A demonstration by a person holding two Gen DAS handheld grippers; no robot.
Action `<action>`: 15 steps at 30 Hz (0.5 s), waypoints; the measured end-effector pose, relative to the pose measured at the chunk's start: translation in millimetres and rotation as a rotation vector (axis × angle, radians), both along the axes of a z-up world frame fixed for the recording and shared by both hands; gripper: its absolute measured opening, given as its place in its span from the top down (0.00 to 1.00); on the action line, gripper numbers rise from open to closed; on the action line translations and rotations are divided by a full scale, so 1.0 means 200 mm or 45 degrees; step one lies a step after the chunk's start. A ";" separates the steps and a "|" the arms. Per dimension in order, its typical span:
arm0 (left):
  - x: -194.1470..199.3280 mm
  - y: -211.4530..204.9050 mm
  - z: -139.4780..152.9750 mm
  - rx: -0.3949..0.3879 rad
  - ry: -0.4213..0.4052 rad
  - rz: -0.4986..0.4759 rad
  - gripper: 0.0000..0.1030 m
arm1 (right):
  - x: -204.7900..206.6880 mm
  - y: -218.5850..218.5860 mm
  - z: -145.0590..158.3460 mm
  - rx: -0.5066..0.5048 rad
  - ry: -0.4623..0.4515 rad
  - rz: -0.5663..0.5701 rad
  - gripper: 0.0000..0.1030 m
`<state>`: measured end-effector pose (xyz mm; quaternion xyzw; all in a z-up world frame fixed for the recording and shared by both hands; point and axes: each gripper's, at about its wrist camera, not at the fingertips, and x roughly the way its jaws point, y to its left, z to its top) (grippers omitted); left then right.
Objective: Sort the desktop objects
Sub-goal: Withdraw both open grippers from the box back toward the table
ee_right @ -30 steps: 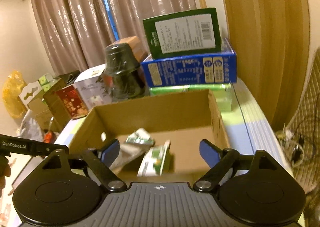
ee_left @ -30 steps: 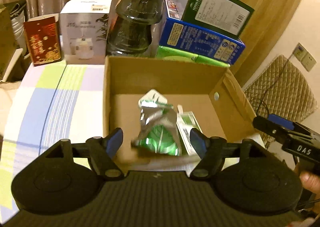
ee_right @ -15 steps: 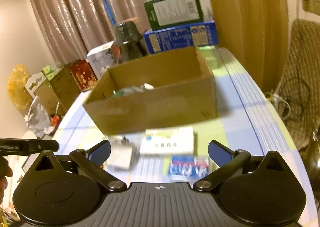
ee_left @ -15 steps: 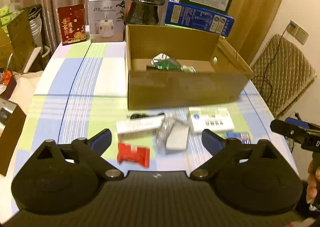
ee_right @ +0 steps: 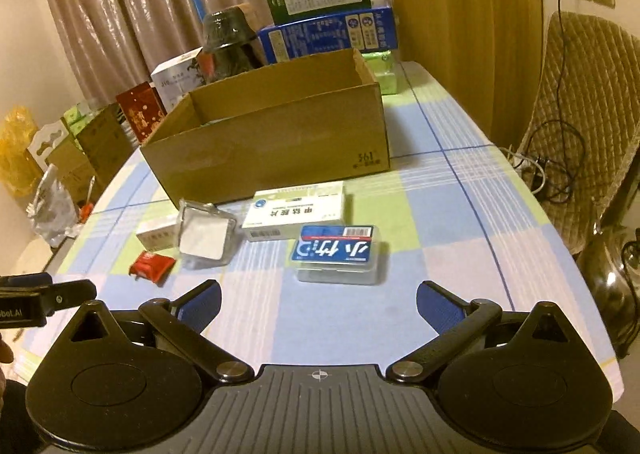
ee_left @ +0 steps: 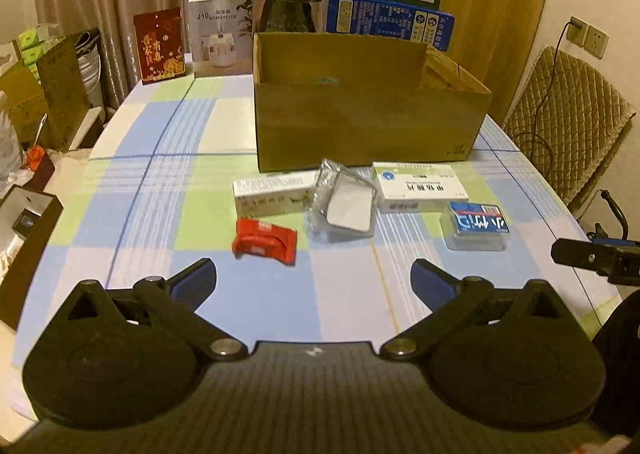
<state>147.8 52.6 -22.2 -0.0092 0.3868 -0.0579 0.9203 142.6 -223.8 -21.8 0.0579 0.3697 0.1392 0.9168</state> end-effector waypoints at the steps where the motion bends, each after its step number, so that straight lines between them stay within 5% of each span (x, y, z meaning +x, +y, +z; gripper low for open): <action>1: -0.01 -0.01 -0.01 0.000 0.002 -0.002 0.01 | 0.00 0.00 -0.01 -0.006 -0.002 -0.003 0.02; 15: -0.01 0.02 -0.14 0.051 0.021 0.043 0.01 | 0.05 -0.03 -0.11 0.036 0.026 -0.059 0.02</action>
